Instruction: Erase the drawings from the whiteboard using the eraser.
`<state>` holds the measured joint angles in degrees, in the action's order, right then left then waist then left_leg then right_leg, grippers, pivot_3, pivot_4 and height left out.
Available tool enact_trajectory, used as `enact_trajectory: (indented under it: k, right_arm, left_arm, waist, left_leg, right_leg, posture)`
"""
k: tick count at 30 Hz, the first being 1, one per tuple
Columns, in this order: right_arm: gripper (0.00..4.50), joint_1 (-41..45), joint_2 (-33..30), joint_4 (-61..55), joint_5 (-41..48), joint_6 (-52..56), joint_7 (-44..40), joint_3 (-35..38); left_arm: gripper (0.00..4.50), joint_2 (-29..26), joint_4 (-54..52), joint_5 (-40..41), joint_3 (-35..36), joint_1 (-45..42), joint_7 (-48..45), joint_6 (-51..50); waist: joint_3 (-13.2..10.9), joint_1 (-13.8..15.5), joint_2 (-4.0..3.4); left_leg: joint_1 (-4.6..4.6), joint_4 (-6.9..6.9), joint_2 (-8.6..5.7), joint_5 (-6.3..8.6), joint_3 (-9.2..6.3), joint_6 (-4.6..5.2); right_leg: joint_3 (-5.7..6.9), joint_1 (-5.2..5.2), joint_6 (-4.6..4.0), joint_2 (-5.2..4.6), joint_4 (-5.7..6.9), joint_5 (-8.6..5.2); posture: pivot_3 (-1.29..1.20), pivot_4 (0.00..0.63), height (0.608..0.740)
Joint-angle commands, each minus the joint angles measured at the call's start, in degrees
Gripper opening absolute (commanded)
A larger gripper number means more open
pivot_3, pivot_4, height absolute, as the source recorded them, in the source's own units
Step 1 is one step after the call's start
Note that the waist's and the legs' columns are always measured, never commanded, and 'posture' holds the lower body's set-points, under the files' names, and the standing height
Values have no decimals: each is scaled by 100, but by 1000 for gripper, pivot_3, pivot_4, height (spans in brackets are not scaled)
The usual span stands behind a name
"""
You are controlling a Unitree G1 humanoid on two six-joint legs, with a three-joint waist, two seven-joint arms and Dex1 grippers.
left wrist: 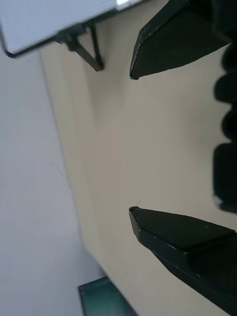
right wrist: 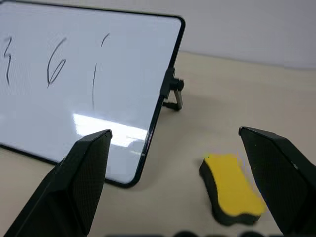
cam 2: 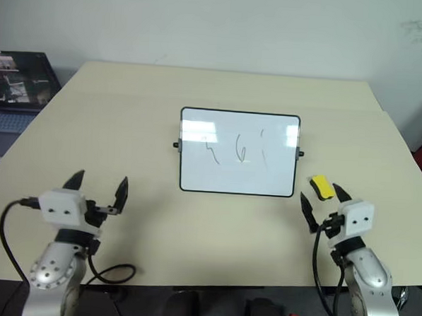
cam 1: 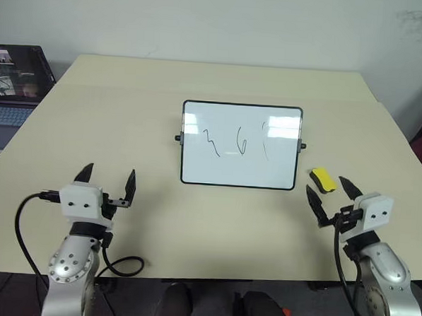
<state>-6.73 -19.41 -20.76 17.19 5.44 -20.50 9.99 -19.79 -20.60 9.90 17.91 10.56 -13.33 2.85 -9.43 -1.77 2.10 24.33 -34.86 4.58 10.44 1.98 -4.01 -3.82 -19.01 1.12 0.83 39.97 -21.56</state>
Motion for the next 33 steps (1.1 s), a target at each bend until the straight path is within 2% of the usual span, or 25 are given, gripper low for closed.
enact_trajectory:
  k: [1,4,12,14,19,27,33]
  right_arm:
    - [4451,398,-95,-274,210,725,203,77]
    - [4451,926,-452,-266,394,1755,237,158]
    - [4451,1872,-1148,-165,1020,3274,-14,433]
    - [4451,2047,-1340,-69,1329,3795,-110,588]
    - [4451,2323,-2033,328,1360,4641,-451,433]
    - [4451,2839,-2243,1157,966,5246,-368,-73]
    - [4451,3179,-2314,1836,465,4713,-652,-522]
  left_arm:
    - [4500,-398,-303,410,31,-190,-561,-159]
    - [4500,-887,-405,971,-218,-494,-1317,-661]
    - [4500,-2102,-930,2243,-348,-689,-2763,-2129]
    - [4500,-2387,-1086,2479,-407,-740,-3078,-2392]
    - [4500,-2882,-1190,2708,-617,-1044,-3716,-2726]
    - [4500,-2762,-927,2649,-982,-1803,-3950,-2746]
    - [4500,-2615,-858,2552,-1212,-2030,-3986,-2727]
  waist:
    - [-1,1,-2]
    - [-5,4,-3]
    - [-13,-13,-9]
    - [-14,-10,-9]
    - [-21,-2,-11]
    - [-25,-11,-14]
    - [-26,-11,-15]
  left_leg:
    - [0,1,1,0,0,0]
    - [3,-1,-3,-1,1,1]
    - [10,3,0,0,9,1]
    - [10,2,0,0,12,2]
    - [10,3,1,0,9,2]
    - [11,2,0,1,15,3]
    - [16,2,0,1,20,3]
  right_leg:
    - [0,0,0,0,0,0]
    - [-3,-4,3,0,1,2]
    - [-14,-14,3,2,-7,2]
    - [-15,-13,4,1,-9,2]
    - [-11,-13,3,1,-10,1]
    - [-19,-18,4,2,-11,1]
    - [-24,-22,4,4,-20,1]
  posture:
    - [0,150,740]
    - [0,150,740]
    - [0,150,740]
    - [0,150,740]
    - [0,150,740]
    - [0,150,740]
    - [0,150,740]
